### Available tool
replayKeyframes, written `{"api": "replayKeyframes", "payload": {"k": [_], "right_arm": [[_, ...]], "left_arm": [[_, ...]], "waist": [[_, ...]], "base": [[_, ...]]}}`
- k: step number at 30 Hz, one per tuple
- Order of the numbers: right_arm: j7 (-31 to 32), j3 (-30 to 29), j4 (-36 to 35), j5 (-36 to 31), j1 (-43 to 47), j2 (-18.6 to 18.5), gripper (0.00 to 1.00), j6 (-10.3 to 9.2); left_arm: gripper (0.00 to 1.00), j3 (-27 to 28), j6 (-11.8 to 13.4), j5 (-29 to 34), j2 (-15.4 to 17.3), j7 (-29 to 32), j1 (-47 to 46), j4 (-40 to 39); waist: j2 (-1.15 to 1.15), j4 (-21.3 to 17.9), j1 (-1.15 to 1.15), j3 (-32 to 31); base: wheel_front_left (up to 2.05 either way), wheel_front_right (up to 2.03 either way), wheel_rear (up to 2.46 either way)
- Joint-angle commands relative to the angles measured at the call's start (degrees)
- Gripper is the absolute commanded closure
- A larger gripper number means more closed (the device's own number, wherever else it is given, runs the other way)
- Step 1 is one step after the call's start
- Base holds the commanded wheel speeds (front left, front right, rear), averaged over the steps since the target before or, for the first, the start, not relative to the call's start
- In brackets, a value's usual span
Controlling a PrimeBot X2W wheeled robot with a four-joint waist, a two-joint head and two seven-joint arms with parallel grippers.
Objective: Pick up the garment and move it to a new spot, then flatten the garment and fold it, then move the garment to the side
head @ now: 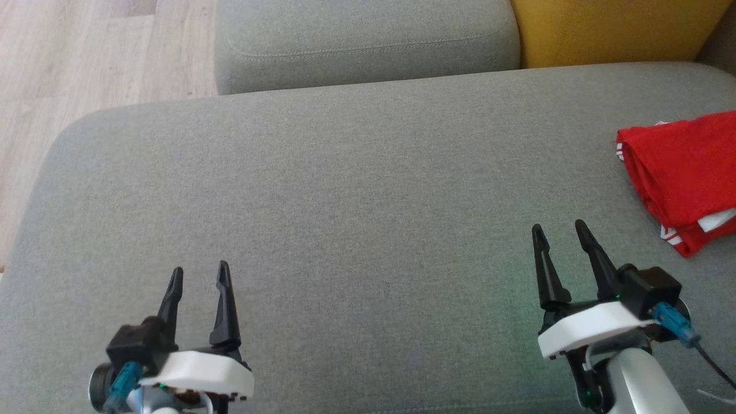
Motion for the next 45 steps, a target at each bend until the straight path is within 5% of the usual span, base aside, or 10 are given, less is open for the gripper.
{"api": "replayKeyframes", "payload": {"k": [1, 5, 6, 45], "right_arm": [[-0.7, 1.3, -1.6, -0.3, -2.5, -0.1, 0.0, -0.05], [-0.7, 1.1, -1.7, -0.5, -2.5, -0.1, 0.0, -0.05], [0.0, 0.0, 0.0, 0.0, 0.0, 0.0, 1.0, 0.0], [4.9, -3.0, 1.4, 23.2, 1.0, 0.0, 1.0, -0.02]], "left_arm": [[0.0, 1.2, 0.0, -0.2, -0.2, -0.7, -1.2, -1.4], [0.0, 1.0, 0.0, -0.5, -0.2, -0.7, -1.2, -1.2], [1.0, -1.0, 0.0, -0.3, 0.0, 0.0, 0.0, 0.5], [1.0, 2.1, -3.8, -23.6, 1.0, 4.8, -2.2, 5.3]], "waist": [[0.0, 0.0, 0.0, 0.0], [0.0, 0.1, 0.0, 0.1], [0.0, 0.1, 0.0, 0.1], [0.0, 0.9, 0.0, 0.2]], "base": [[0.0, 0.0, 0.0], [0.0, 0.0, 0.0], [0.0, 0.0, 0.0], [0.0, 0.0, 0.0]]}}
